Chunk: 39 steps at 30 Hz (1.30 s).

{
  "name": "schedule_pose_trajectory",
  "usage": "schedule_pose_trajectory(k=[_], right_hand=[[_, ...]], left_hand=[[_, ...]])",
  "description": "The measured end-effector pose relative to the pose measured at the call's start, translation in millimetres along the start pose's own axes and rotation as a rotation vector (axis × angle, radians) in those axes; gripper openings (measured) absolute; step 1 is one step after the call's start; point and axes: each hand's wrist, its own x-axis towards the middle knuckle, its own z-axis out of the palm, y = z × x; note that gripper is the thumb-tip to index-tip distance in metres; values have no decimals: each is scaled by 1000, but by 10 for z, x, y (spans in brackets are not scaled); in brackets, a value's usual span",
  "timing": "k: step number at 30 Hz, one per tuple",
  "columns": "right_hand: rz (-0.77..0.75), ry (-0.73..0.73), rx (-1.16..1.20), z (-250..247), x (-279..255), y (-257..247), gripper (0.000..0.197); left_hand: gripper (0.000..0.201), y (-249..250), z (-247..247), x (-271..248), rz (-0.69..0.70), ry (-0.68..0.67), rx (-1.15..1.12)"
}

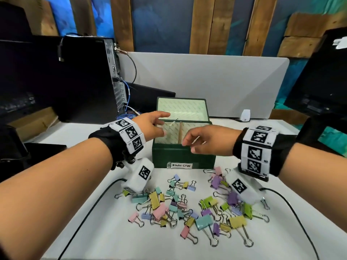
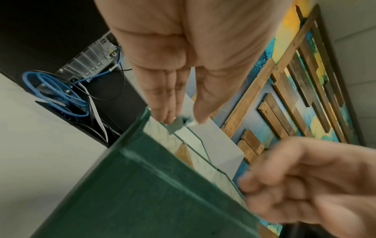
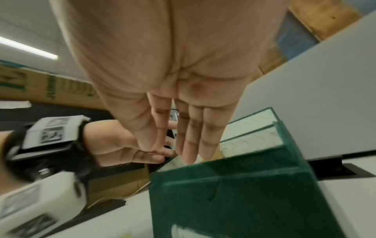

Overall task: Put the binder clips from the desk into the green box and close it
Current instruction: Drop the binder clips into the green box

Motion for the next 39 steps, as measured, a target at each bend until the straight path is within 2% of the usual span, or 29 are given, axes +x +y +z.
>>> schedule_pose_trajectory(k=[2, 6, 8, 11, 14, 20, 25, 30, 34, 39], right_hand=[[-34, -91, -53, 49, -197, 3, 22], [-117, -278, -175, 194, -481, 30, 24], [-142, -384, -180, 265, -555, 28, 27], [-175, -460, -175, 373, -609, 22, 32], [-186, -526, -176, 492, -624, 22, 36], [-204, -526, -233, 612, -658, 10, 48], [-204, -495, -262, 648, -660, 22, 53], [-192, -453, -262, 645, -610, 55, 46], [-176, -418, -269, 630, -567, 75, 37], [-152, -405, -275, 612, -535, 96, 26]], left_hand=[[63, 46, 52, -55, 21, -41, 82], [43, 122, 70, -359, 165, -133, 225], [37, 103, 81, -550, 188, -265, 246], [34, 47, 127, -816, 152, -494, 295], [30, -12, 190, -999, 123, -608, 434], [46, -95, 304, -1063, 141, -665, 598], [49, -122, 409, -984, 172, -608, 693], [35, -152, 401, -965, 187, -599, 701], [55, -122, 383, -983, 188, -628, 655], [46, -72, 437, -997, 255, -662, 660]])
